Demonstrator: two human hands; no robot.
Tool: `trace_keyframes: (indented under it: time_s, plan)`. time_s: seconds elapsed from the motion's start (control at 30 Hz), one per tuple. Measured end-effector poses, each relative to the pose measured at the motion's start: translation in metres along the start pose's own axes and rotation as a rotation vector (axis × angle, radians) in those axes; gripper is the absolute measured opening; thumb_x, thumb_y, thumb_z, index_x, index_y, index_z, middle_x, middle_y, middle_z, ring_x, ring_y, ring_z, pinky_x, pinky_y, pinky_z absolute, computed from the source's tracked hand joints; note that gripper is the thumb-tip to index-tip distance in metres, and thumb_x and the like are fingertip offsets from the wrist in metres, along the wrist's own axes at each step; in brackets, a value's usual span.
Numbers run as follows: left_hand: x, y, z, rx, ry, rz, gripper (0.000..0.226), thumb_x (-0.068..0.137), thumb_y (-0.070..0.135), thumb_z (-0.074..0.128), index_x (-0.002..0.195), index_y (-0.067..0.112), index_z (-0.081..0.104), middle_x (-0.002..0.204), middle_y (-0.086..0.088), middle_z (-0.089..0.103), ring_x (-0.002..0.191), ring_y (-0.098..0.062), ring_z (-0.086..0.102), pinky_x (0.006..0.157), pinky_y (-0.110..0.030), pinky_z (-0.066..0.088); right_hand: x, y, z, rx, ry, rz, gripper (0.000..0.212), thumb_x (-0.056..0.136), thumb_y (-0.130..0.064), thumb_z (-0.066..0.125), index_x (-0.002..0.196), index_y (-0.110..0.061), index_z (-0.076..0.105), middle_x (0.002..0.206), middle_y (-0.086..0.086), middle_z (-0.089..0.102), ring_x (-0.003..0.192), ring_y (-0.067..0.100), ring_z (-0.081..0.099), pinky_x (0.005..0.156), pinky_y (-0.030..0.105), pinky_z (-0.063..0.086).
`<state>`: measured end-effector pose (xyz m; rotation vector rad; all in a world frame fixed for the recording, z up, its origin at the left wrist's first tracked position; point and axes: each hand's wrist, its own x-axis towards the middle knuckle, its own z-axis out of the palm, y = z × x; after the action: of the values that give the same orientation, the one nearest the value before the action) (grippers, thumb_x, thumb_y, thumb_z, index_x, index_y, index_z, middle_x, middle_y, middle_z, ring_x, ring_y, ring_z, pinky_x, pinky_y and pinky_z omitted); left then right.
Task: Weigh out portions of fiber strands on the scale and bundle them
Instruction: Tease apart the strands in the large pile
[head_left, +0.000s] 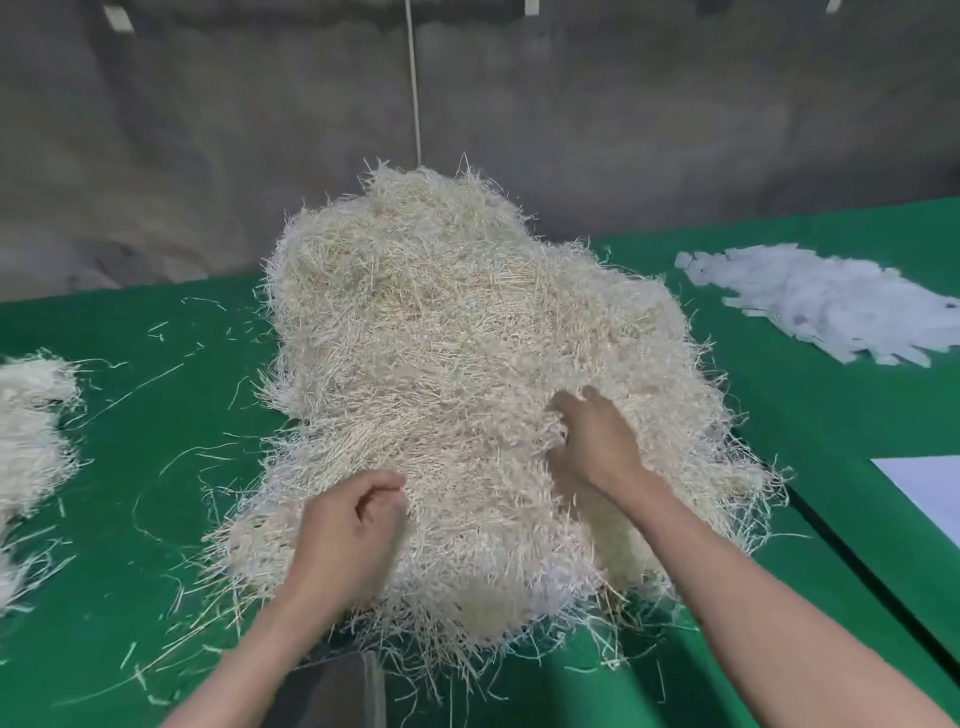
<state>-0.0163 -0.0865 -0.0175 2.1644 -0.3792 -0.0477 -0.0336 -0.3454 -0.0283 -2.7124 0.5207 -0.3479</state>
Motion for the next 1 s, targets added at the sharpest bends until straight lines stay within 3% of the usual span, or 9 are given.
trace_keyframes:
  time_s: [0.17,0.27,0.4,0.5,0.53,0.57,0.7,0.83,1.0]
  plan:
    - [0.030,0.056,0.015,-0.463,-0.062,-0.060,0.066,0.066,0.026,0.074,0.127,0.027,0.049,0.120,0.008,0.055,0.099,0.002,0.057,0.078,-0.017,0.049,0.033,-0.045,-0.068,0.356,0.213,-0.186,0.053,0.071,-0.007,0.068,0.121,-0.019,0.054,0.117,-0.004,0.052,0.107,0.010,0.047,0.090,0.023,0.036]
    - [0.048,0.078,0.023,-0.284,-0.031,0.031,0.101,0.055,0.038,0.081,0.140,0.038,0.026,0.146,0.009,0.030,0.129,-0.006,0.033,0.103,-0.028,0.031,0.038,-0.058,-0.065,0.479,0.068,-0.112,0.052,0.077,-0.002,0.063,0.125,-0.016,0.051,0.129,0.001,0.050,0.085,0.003,0.055,0.069,0.014,0.045]
    - [0.060,0.091,0.046,-0.015,-0.060,0.194,0.125,0.052,0.043,0.087,0.141,0.052,0.000,0.146,0.027,-0.004,0.125,0.011,0.003,0.104,-0.025,0.006,0.049,-0.070,-0.060,0.766,0.046,-0.017,0.052,0.081,-0.009,0.065,0.130,-0.012,0.048,0.120,0.003,0.054,0.056,-0.006,0.052,0.043,0.008,0.035]
    - [0.081,0.097,0.057,-0.162,-0.091,0.010,0.098,0.064,0.018,0.085,0.142,0.030,0.027,0.135,0.006,0.039,0.114,-0.001,0.041,0.088,-0.008,0.039,0.056,-0.072,-0.066,1.057,-0.240,0.010,0.062,0.077,-0.014,0.072,0.133,-0.018,0.045,0.114,-0.005,0.054,0.073,-0.001,0.060,0.059,0.017,0.047]
    - [0.089,0.096,0.053,-0.219,-0.072,-0.041,0.075,0.068,0.007,0.080,0.132,0.019,0.042,0.118,0.003,0.054,0.096,-0.004,0.055,0.054,-0.010,0.044,0.058,-0.065,-0.067,1.088,-0.324,-0.007,0.068,0.075,-0.016,0.075,0.135,-0.021,0.043,0.118,-0.003,0.056,0.080,0.004,0.064,0.063,0.020,0.050]
    - [0.094,0.095,0.047,-0.254,-0.053,-0.113,0.056,0.071,0.002,0.077,0.119,0.014,0.051,0.102,0.002,0.060,0.082,-0.007,0.059,0.053,-0.007,0.045,0.060,-0.055,-0.068,1.091,-0.391,-0.023,0.074,0.073,-0.018,0.078,0.137,-0.023,0.040,0.121,0.001,0.057,0.081,0.006,0.065,0.061,0.018,0.051]
    - [0.107,0.083,0.018,-0.559,-0.013,-0.383,0.043,0.071,0.015,0.074,0.111,0.008,0.059,0.131,-0.008,0.053,0.121,-0.024,0.045,0.096,-0.037,0.037,0.056,-0.007,-0.053,0.474,-0.506,-0.047,0.085,0.072,-0.028,0.078,0.141,-0.024,0.028,0.137,0.004,0.041,0.110,0.017,0.050,0.067,0.013,0.040]
    - [0.112,0.084,-0.001,-0.629,0.091,-0.415,0.023,0.077,0.012,0.068,0.099,0.009,0.062,0.146,-0.010,0.038,0.134,-0.031,0.032,0.109,-0.048,0.023,0.042,0.007,-0.032,-0.061,-0.597,-0.066,0.022,0.079,-0.024,0.069,0.083,-0.015,0.049,0.108,0.000,0.053,0.071,0.005,0.048,0.054,0.013,0.035]
    - [0.103,0.085,-0.004,-0.598,0.026,-0.365,0.020,0.075,0.012,0.068,0.095,0.014,0.065,0.146,-0.009,0.039,0.135,-0.030,0.031,0.110,-0.050,0.020,0.049,-0.027,-0.098,0.211,-0.146,-0.237,0.093,0.061,-0.037,0.080,0.139,-0.039,0.029,0.137,-0.011,0.044,0.117,0.012,0.046,0.098,0.033,0.040]
